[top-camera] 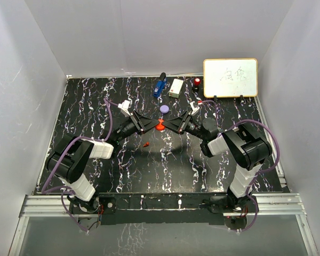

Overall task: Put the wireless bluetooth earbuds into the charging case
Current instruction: Open the charging case.

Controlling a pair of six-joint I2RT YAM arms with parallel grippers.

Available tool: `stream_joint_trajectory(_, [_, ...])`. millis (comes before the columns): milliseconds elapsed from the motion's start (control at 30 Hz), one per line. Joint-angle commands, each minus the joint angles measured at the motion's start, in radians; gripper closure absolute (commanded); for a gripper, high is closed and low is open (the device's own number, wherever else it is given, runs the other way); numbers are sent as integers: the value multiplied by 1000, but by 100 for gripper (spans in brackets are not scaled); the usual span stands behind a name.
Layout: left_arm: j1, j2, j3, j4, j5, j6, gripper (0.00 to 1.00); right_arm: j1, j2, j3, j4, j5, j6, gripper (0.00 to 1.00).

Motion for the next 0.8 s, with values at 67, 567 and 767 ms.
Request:
stream_joint_trajectory(67, [-6, -34, 8, 56, -6, 12, 64, -7, -42, -9, 79, -6, 2, 100])
stream_joint_trajectory(567, [-6, -34, -4, 66, -7, 8, 67, -19, -31, -15, 110, -2, 23, 100])
stream_joint_trajectory(767, [-6, -31, 1, 65, -4, 8, 69, -22, -24, -11, 115, -8, 29, 100])
